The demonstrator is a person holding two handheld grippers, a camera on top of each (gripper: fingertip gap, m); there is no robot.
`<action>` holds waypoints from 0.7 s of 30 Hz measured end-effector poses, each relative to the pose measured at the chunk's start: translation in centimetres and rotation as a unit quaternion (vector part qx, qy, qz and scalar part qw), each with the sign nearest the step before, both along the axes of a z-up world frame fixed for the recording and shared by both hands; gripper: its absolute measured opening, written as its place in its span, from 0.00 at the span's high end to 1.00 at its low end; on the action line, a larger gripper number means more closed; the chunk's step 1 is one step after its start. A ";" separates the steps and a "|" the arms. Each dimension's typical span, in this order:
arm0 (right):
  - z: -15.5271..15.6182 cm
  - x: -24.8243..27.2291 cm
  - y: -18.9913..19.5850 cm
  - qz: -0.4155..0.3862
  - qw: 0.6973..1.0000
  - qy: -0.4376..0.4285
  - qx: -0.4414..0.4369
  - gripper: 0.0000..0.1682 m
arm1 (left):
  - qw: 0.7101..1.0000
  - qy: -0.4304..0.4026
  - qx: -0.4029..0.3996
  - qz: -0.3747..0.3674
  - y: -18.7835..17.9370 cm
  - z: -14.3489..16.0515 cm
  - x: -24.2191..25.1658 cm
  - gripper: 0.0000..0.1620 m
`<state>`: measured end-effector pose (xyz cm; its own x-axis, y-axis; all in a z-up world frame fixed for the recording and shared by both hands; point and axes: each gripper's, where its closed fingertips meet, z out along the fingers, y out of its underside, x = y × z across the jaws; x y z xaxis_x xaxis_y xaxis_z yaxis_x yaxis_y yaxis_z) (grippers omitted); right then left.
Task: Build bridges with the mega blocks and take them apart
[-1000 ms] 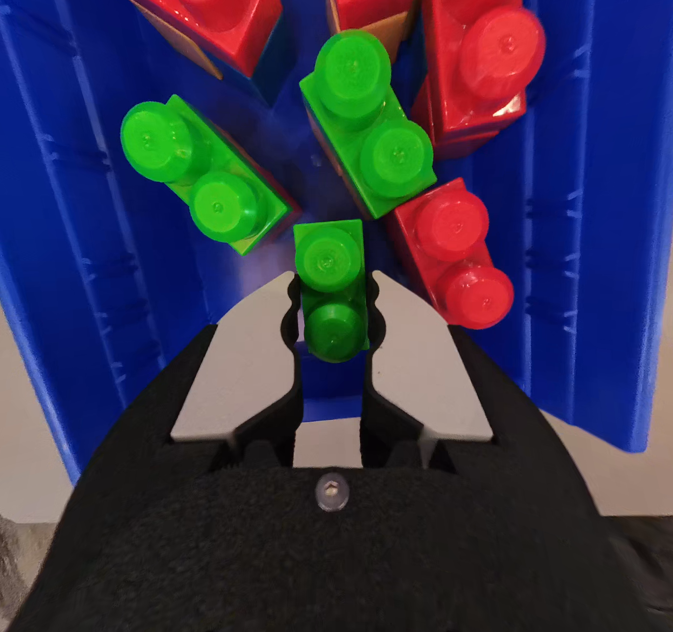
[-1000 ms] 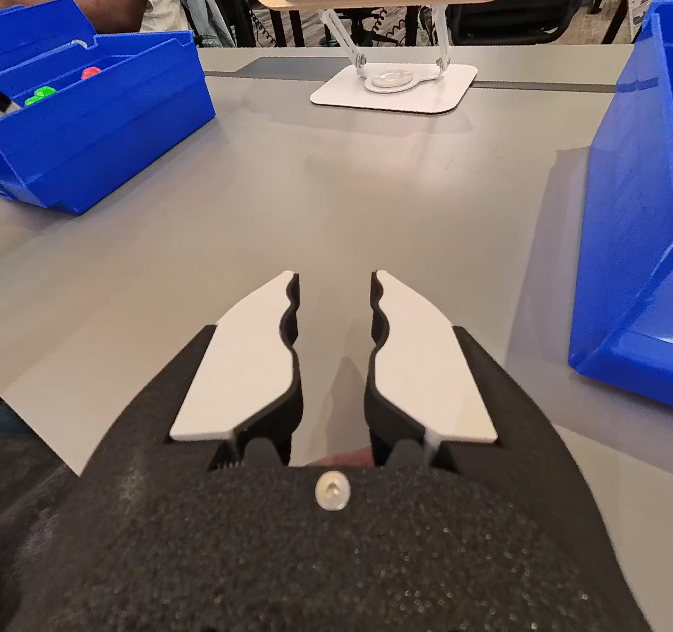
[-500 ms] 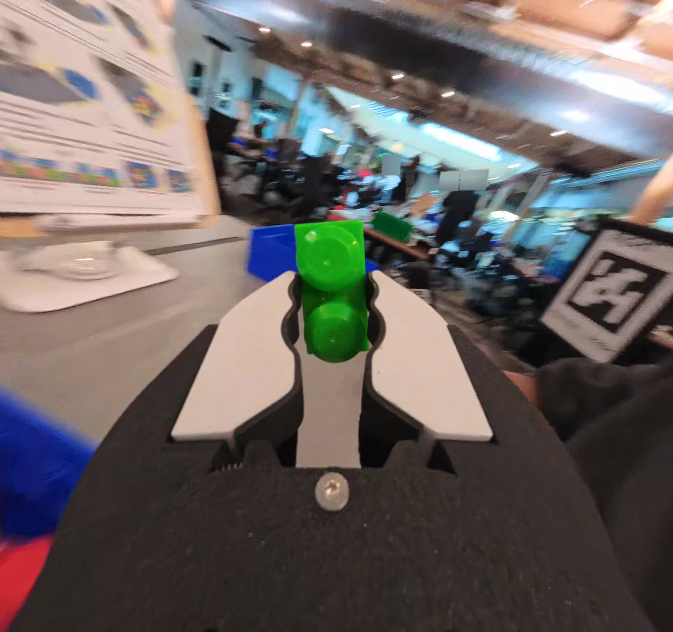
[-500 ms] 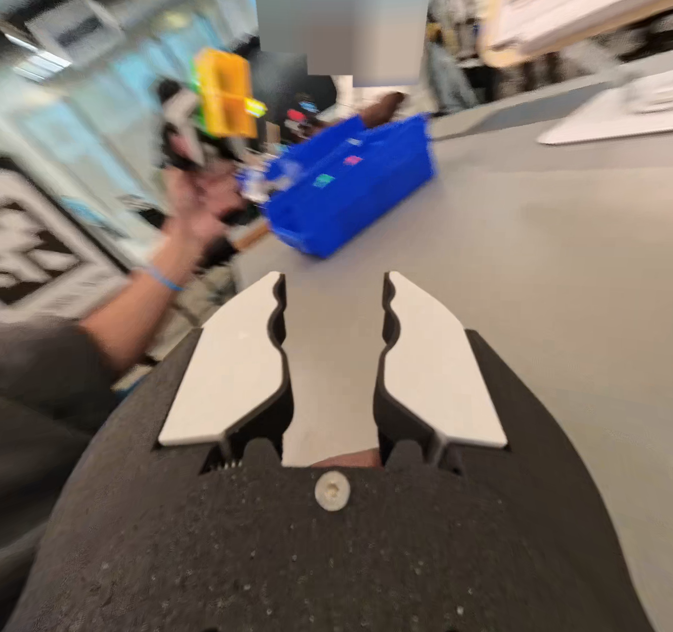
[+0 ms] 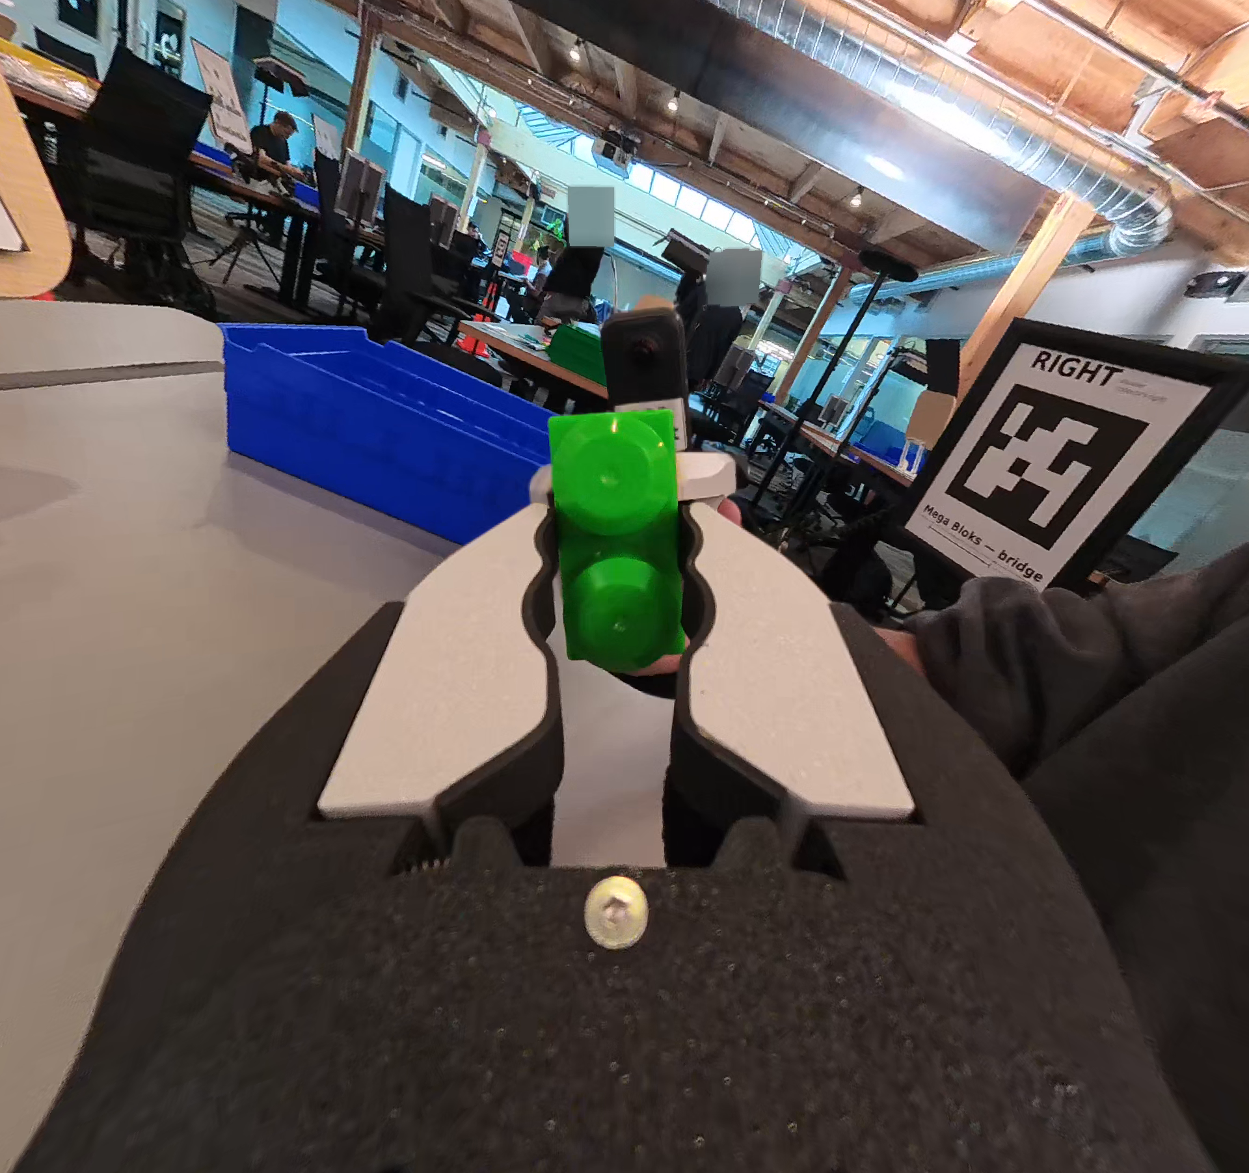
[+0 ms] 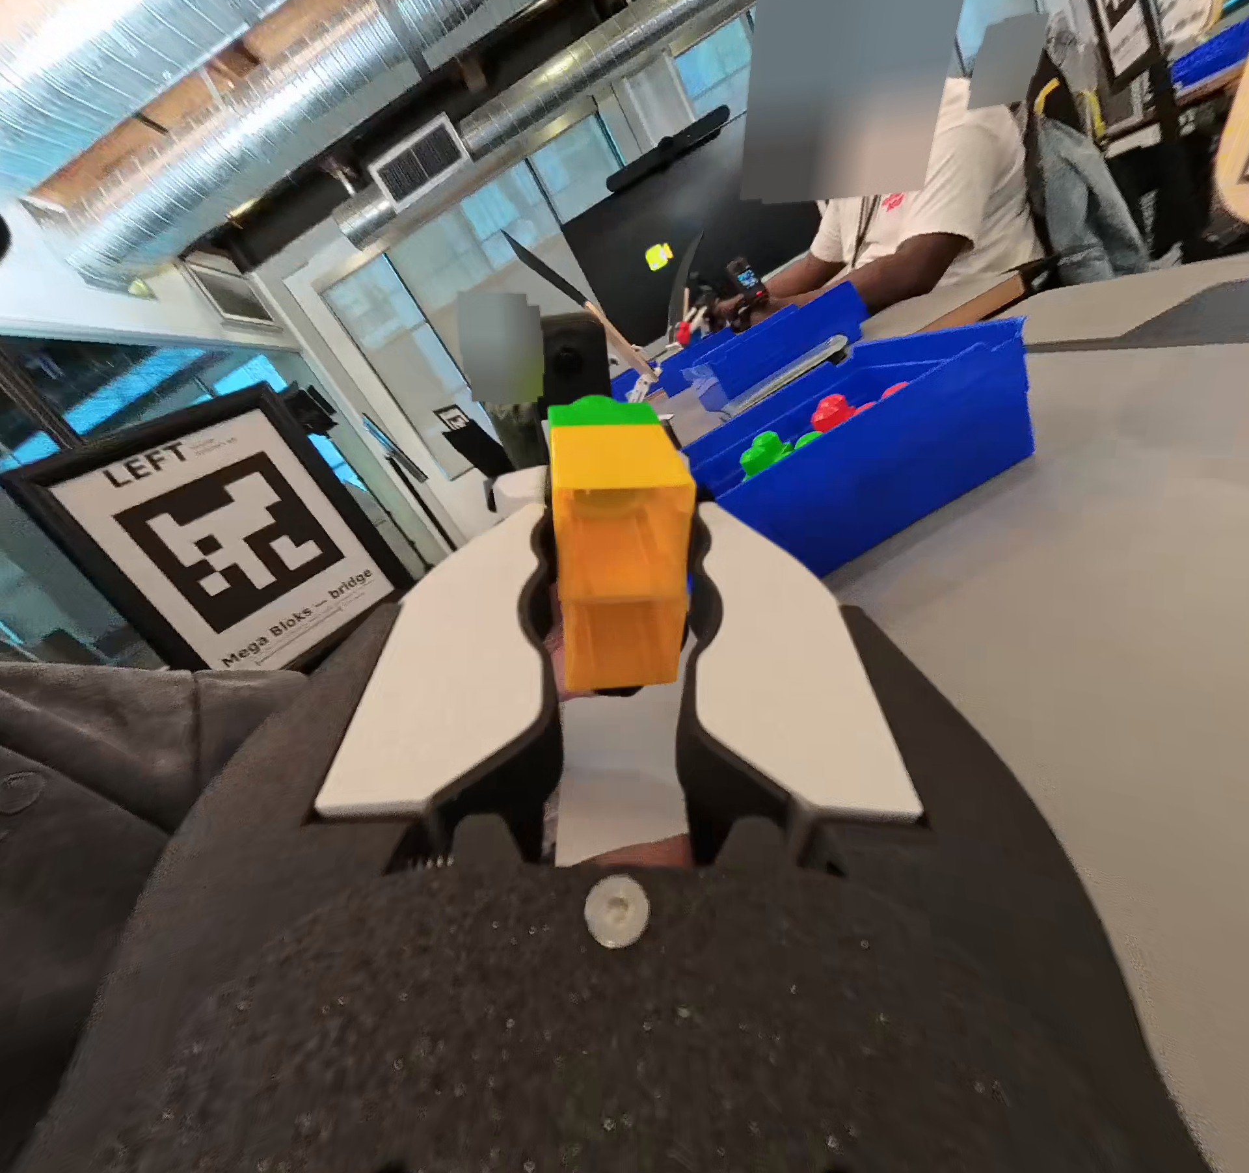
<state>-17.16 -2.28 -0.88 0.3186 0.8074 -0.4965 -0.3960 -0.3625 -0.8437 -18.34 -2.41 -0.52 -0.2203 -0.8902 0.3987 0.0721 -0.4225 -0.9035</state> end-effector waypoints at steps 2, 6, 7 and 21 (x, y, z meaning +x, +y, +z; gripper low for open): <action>-0.3 -0.2 -0.1 0.011 1.000 0.013 -0.005 0.78 | 1.000 0.002 0.005 0.006 0.1 -0.2 -0.2 0.80; -0.5 -0.5 -0.3 0.011 1.000 0.020 0.006 0.79 | 1.000 -0.005 0.004 0.013 -0.1 -0.2 -0.5 0.80; -0.5 -0.5 -0.4 0.010 1.000 0.019 0.008 0.79 | 1.000 -0.008 0.000 0.013 -0.1 -0.2 -0.7 0.80; -1.3 7.4 -1.0 -0.090 0.996 -0.012 0.013 0.79 | 0.990 0.034 0.018 0.134 2.8 -0.2 -4.6 0.79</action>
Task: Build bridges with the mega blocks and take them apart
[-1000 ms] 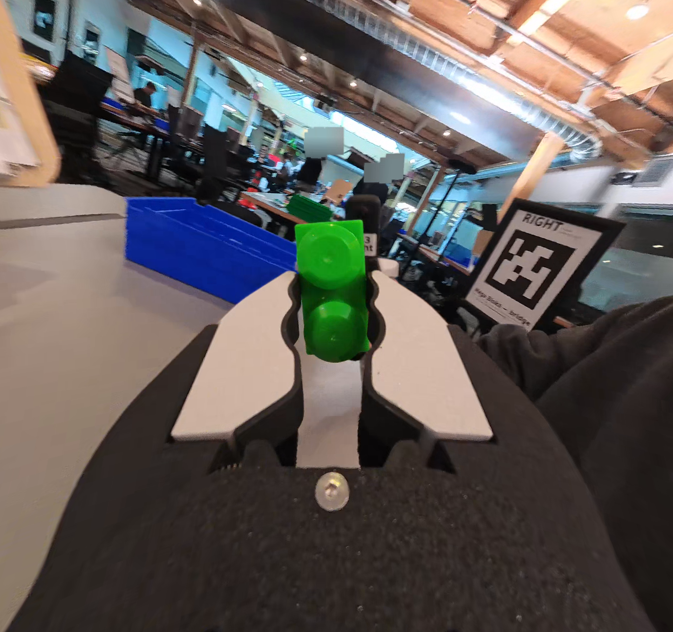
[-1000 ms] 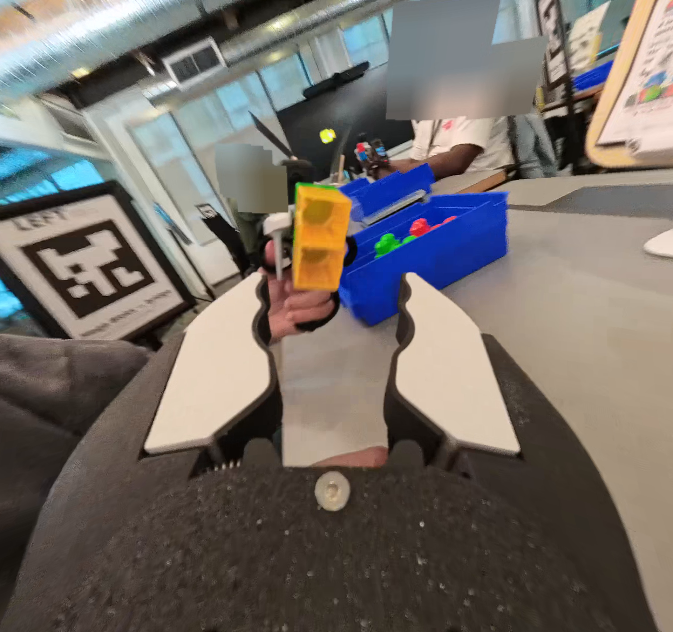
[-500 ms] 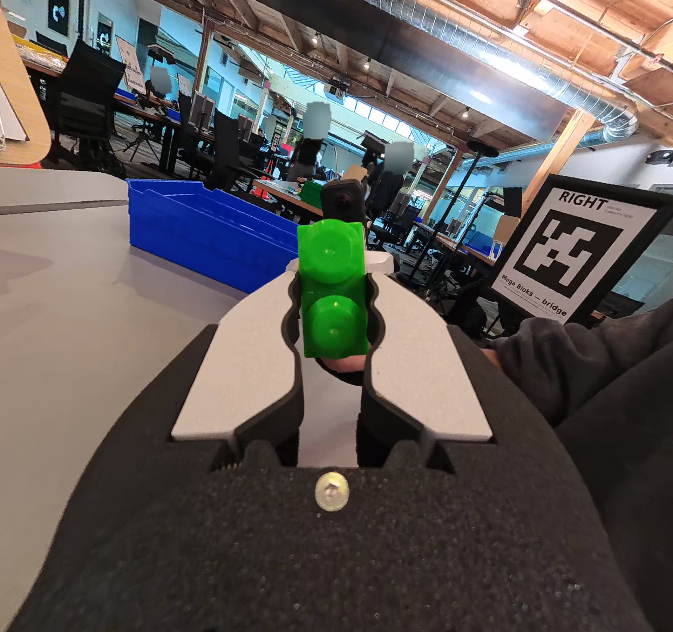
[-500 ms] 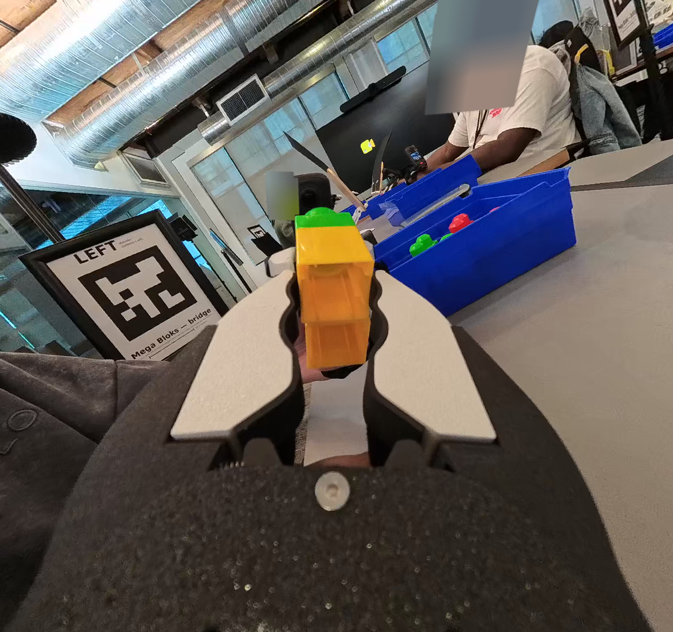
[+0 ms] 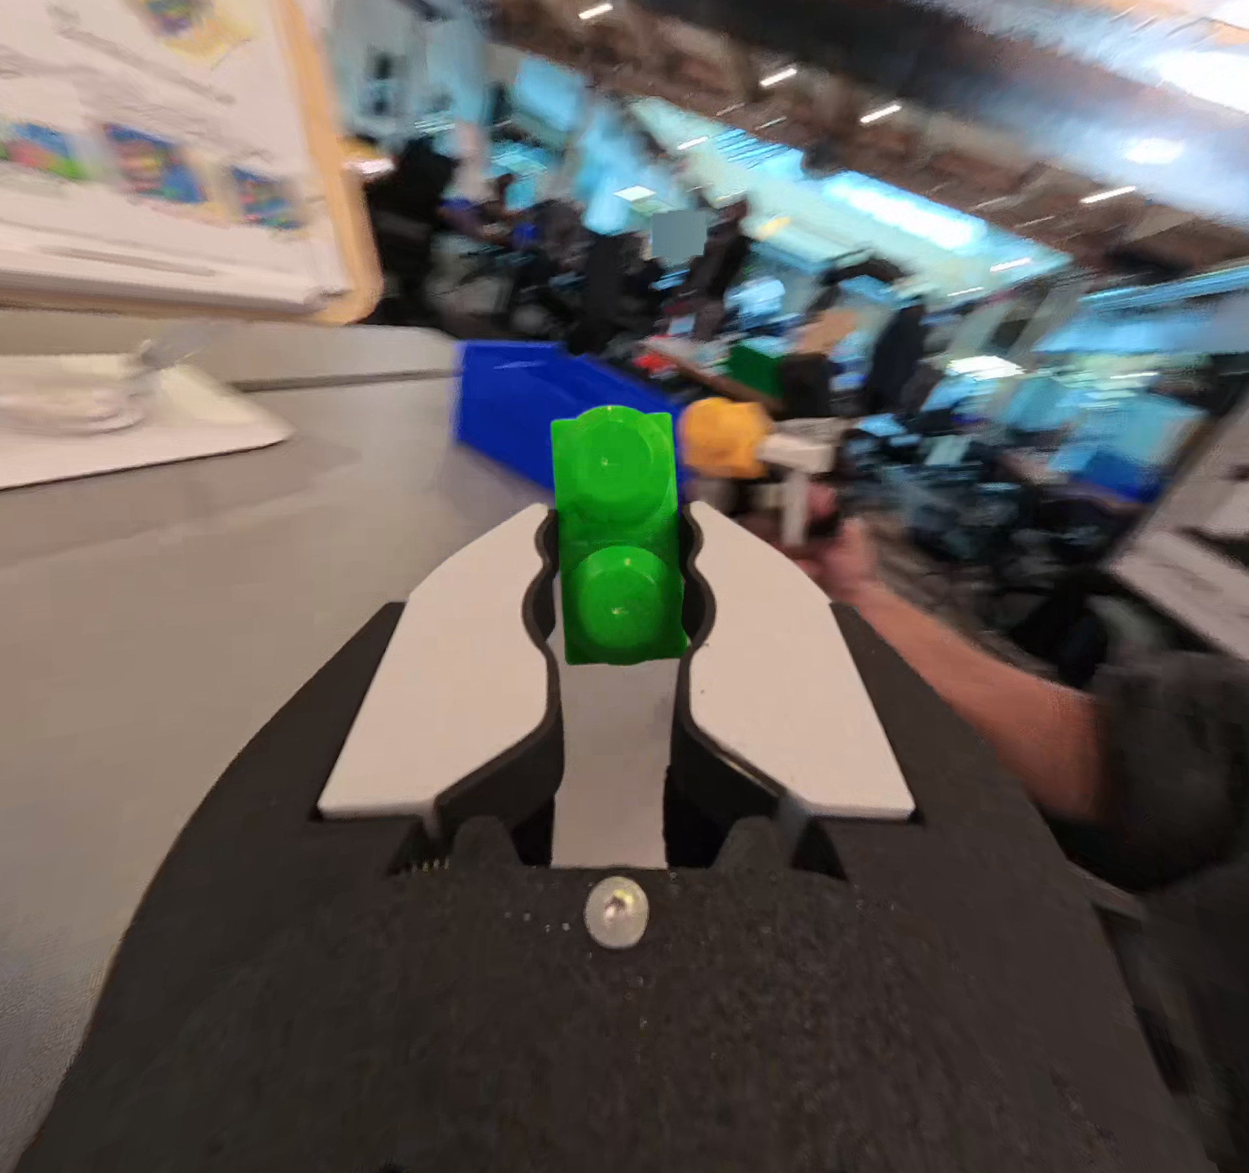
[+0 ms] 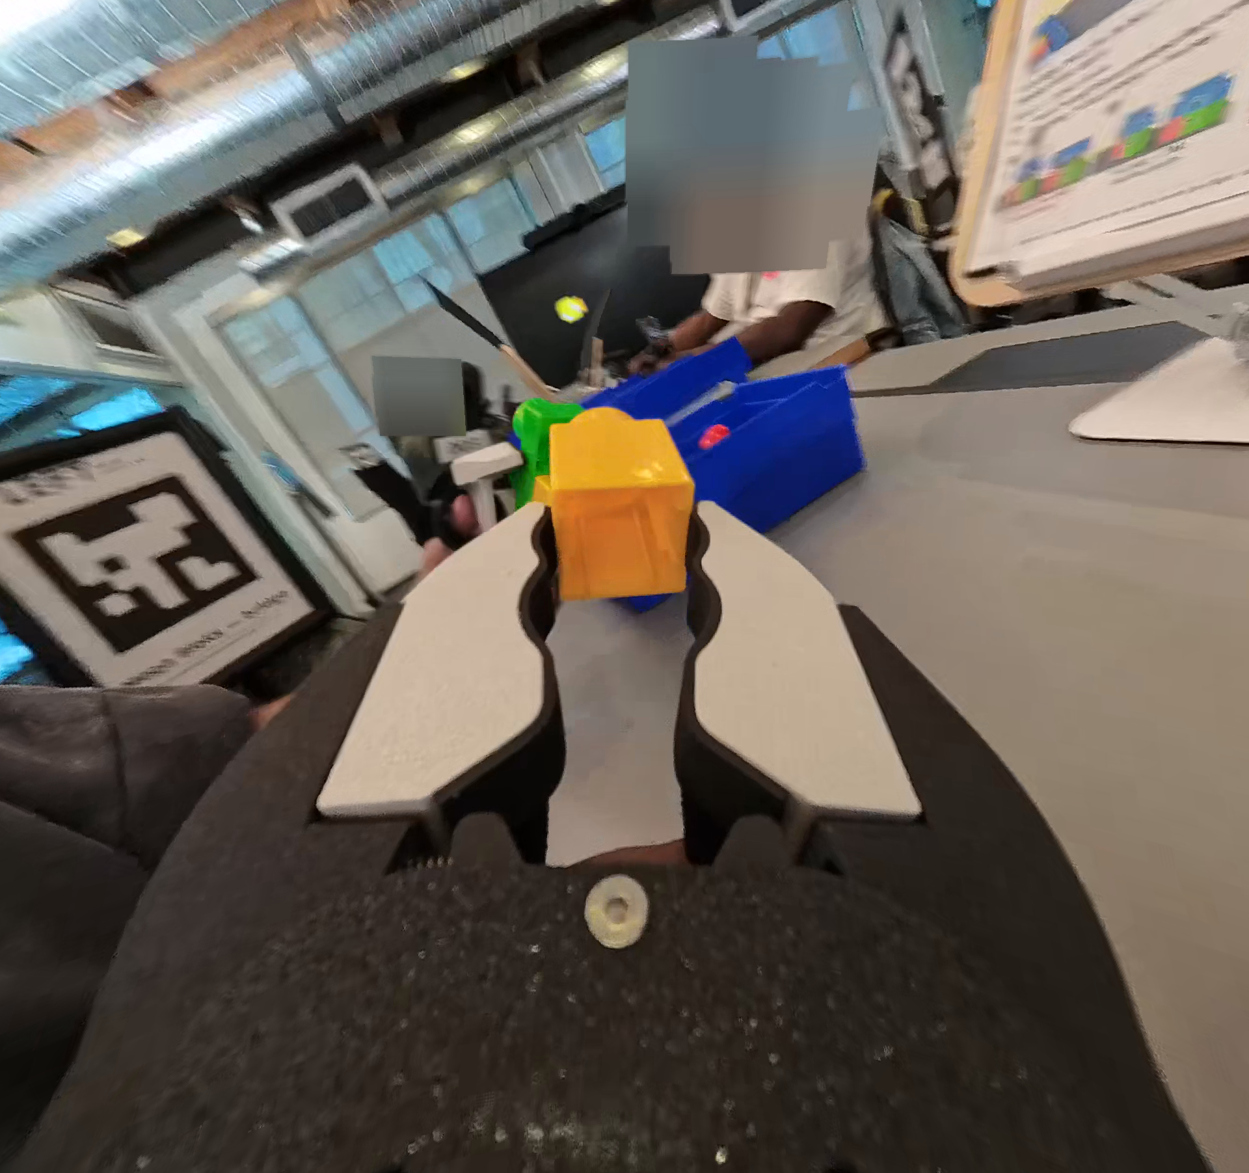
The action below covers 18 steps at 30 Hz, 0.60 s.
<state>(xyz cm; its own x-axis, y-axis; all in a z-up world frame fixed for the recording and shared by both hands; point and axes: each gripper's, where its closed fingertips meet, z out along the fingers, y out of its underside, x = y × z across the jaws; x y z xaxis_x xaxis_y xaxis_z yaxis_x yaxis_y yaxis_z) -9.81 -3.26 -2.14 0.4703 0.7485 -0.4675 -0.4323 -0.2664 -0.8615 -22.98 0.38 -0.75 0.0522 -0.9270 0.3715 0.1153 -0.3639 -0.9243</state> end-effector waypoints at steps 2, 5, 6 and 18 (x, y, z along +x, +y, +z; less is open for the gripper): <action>-1.5 1.2 0.9 -0.082 0.994 -0.074 -0.021 0.78 | 0.990 0.090 0.020 0.110 2.0 -2.5 -0.2 0.80; -0.6 6.5 1.2 -0.250 0.947 -0.201 -0.020 0.78 | 0.953 0.195 0.063 0.224 3.5 -4.5 -1.4 0.80; 1.0 9.3 1.0 -0.305 0.922 -0.236 -0.018 0.78 | 0.950 0.203 0.076 0.224 3.2 -4.4 -1.2 0.80; -7.6 36.8 11.2 -0.427 0.755 -0.384 -0.316 0.78 | 0.969 0.190 0.113 0.112 -0.7 -3.3 2.8 0.79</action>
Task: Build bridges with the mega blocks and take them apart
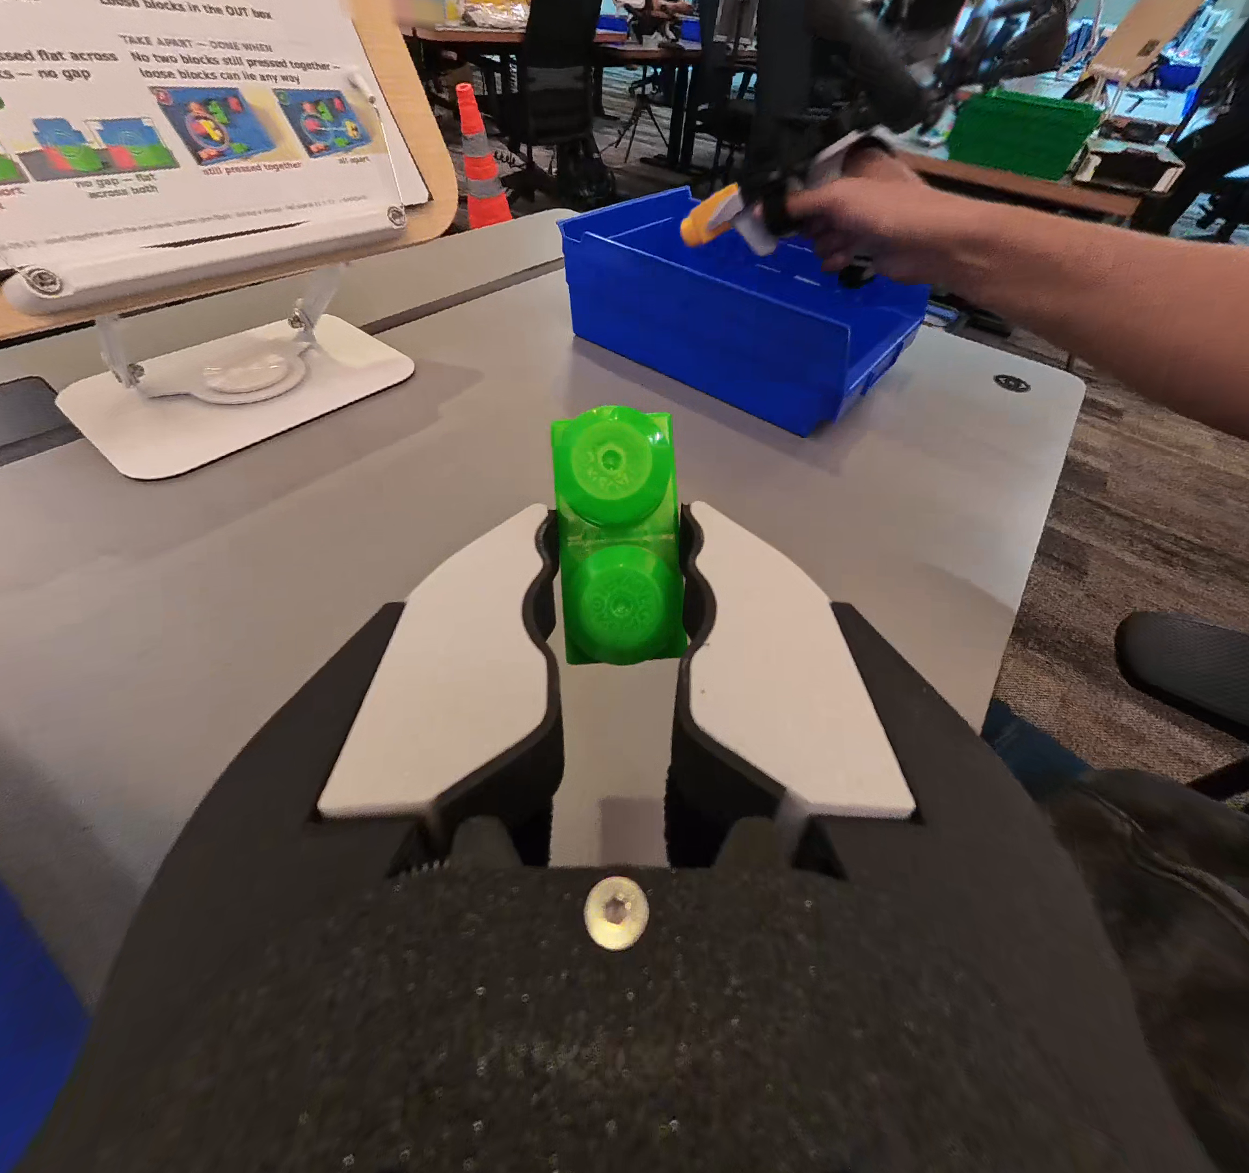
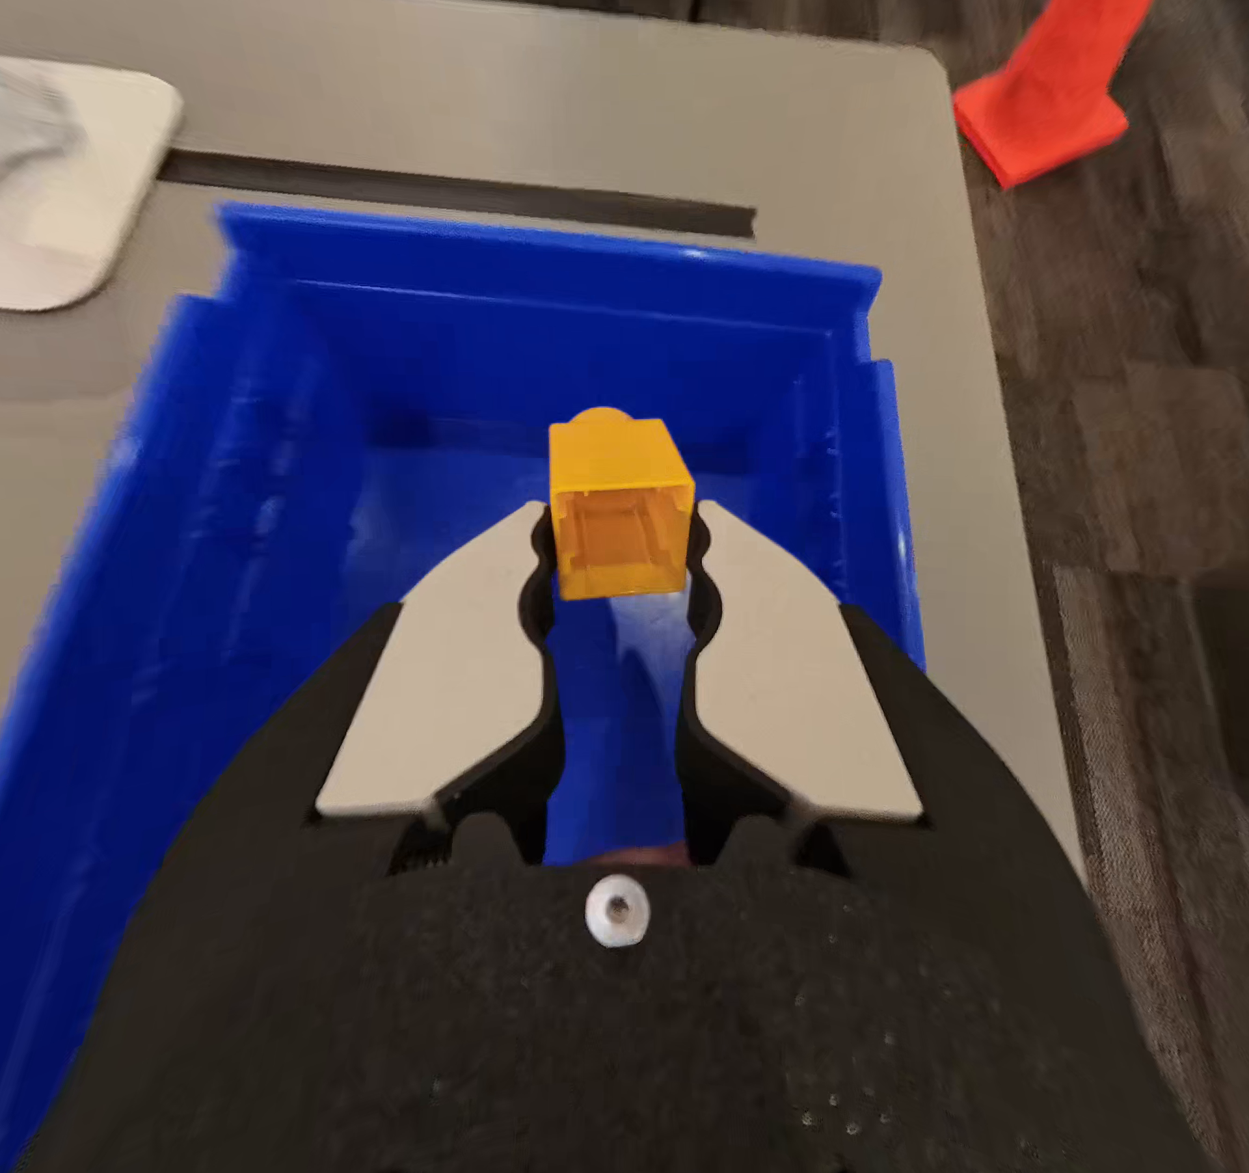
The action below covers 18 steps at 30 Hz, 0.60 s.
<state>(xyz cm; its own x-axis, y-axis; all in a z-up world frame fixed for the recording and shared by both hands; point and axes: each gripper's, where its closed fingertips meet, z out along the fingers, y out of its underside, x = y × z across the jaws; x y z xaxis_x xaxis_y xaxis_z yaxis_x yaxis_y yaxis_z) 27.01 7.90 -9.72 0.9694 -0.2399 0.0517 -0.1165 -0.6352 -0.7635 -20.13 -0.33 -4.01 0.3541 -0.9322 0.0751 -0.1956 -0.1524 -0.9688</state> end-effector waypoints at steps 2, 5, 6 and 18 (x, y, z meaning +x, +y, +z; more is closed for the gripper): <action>-2.2 1.1 1.2 -0.020 1.000 0.011 -0.016 0.78 | 1.000 0.004 0.005 -0.009 -0.3 -0.1 0.2 0.79; -4.7 1.6 1.9 -0.033 0.998 0.001 -0.052 0.78 | 1.000 0.003 0.001 -0.020 -0.5 -0.2 0.3 0.79; -5.4 1.6 1.9 -0.032 0.997 -0.012 -0.070 0.78 | 1.000 0.001 -0.005 -0.025 -0.6 -0.3 0.4 0.79; -9.0 -0.6 0.3 -0.049 0.987 0.048 -0.147 0.64 | 0.999 0.002 -0.031 -0.026 -0.2 -1.5 -0.3 0.79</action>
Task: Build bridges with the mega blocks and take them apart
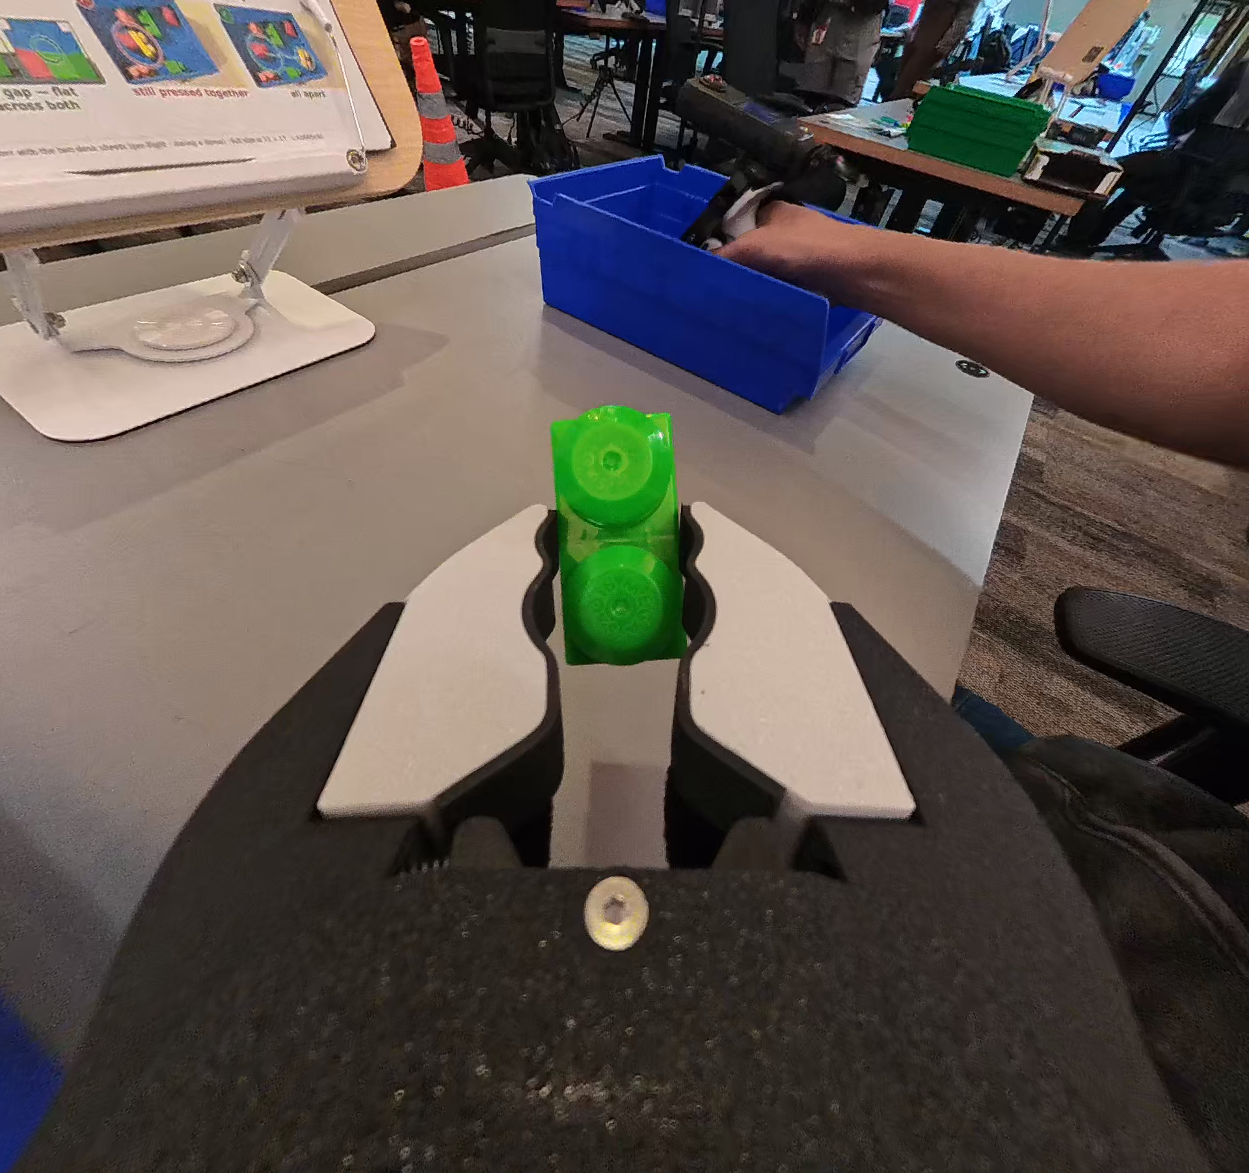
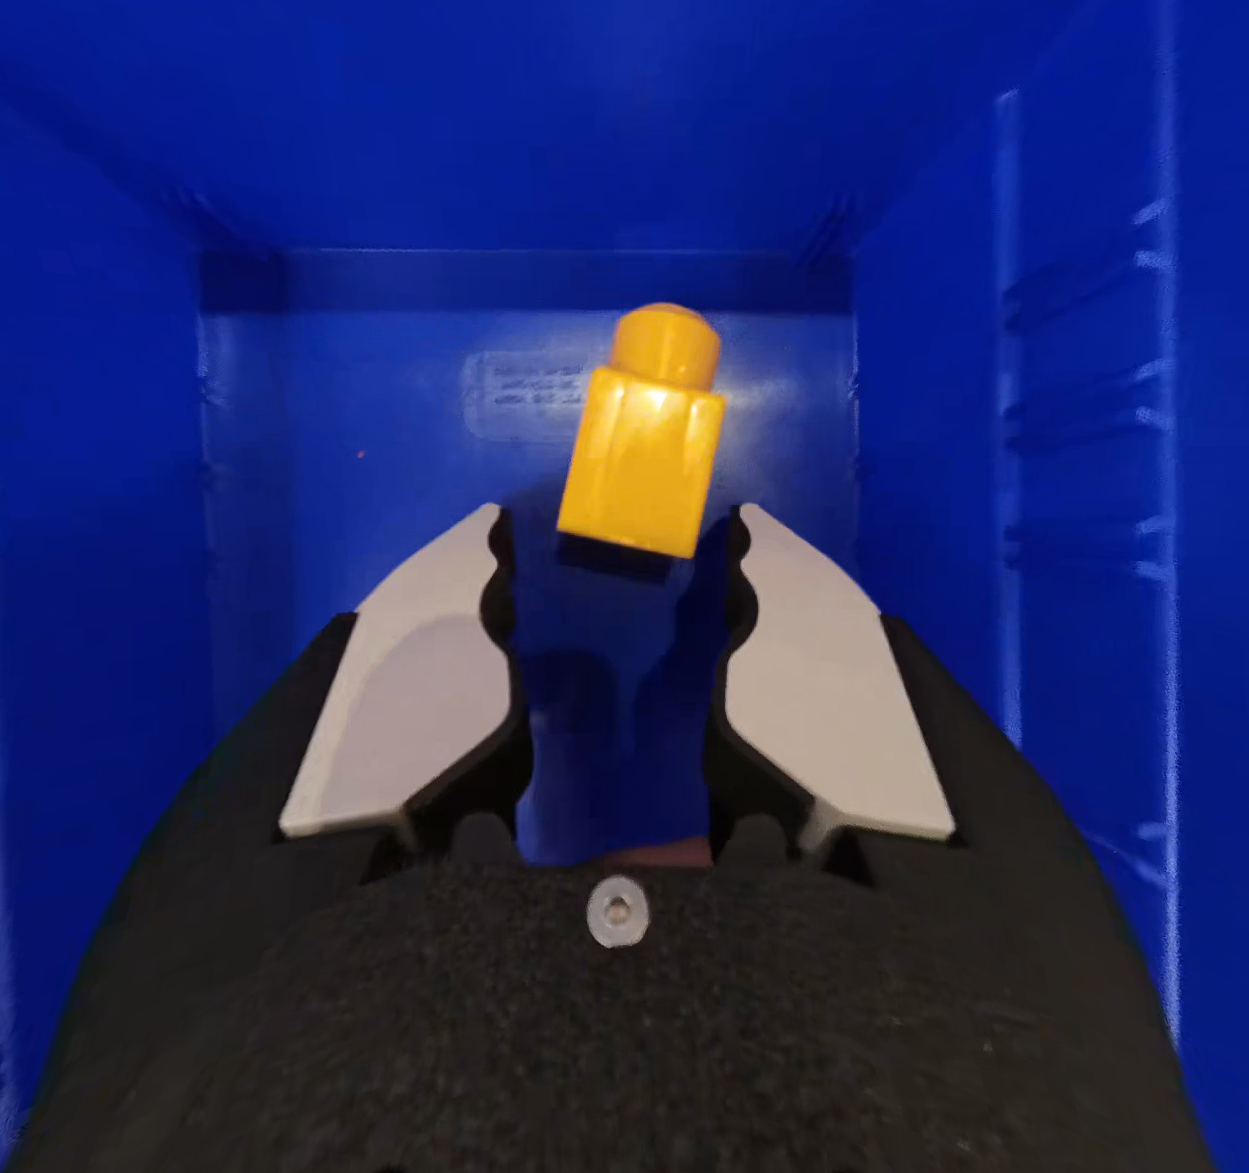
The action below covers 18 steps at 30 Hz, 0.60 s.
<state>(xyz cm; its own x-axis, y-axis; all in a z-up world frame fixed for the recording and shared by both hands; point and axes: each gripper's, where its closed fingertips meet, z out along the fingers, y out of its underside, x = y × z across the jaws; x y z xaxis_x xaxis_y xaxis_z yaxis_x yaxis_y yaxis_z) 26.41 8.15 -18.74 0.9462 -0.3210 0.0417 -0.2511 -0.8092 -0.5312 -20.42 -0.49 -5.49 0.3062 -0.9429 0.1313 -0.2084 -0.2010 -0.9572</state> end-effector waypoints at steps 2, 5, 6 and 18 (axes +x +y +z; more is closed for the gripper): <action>1.8 -1.3 -0.4 0.012 0.999 0.007 0.039 0.65 | 1.000 -0.006 -0.001 -0.003 -0.2 0.4 -0.1 0.79; 8.5 -5.0 -2.5 0.037 0.985 0.010 0.166 0.64 | 1.000 -0.019 0.001 -0.005 -0.3 1.1 -0.4 0.79; 11.9 -7.0 -3.7 0.054 0.969 0.007 0.240 0.65 | 1.000 -0.023 -0.003 -0.005 -0.3 1.3 -0.5 0.79; 13.6 -43.0 -13.8 0.417 0.704 0.440 0.369 0.61 | 0.959 -0.221 -0.139 -0.107 -1.3 5.2 -0.8 0.80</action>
